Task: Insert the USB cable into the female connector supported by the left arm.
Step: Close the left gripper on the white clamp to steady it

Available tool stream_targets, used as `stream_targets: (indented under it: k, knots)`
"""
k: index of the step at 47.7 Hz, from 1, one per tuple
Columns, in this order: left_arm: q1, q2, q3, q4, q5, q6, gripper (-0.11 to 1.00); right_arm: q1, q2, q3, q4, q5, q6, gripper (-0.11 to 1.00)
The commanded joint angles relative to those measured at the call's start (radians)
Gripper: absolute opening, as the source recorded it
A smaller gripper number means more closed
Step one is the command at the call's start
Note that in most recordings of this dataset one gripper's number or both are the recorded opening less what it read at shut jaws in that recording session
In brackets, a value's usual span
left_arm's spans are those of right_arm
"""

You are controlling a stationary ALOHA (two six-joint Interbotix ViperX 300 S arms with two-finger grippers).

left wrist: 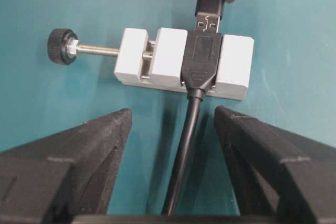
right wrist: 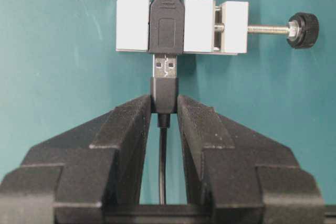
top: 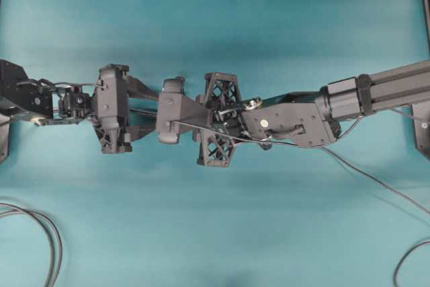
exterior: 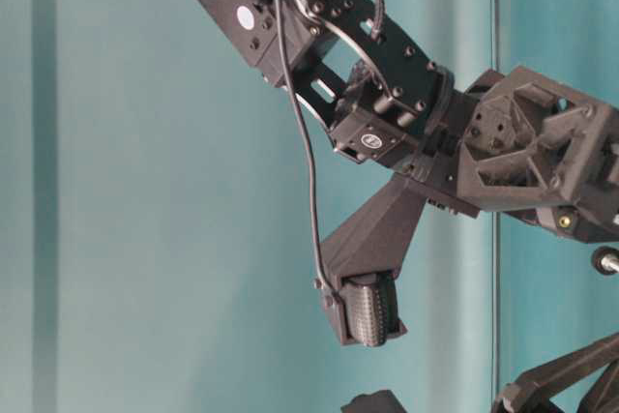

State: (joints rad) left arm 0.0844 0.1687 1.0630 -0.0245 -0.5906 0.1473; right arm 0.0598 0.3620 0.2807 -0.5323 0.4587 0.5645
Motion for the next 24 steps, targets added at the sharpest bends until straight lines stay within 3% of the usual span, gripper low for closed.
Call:
stream_targets:
  k: [1, 24]
  knots:
    - [-0.008, -0.009, -0.017, 0.002, 0.006, -0.014, 0.78, -0.003, -0.017, -0.031, -0.005, -0.003, -0.002, 0.22]
    - [-0.015, -0.008, -0.054, 0.003, 0.034, -0.011, 0.78, -0.003, -0.015, -0.041, -0.005, 0.003, -0.025, 0.22]
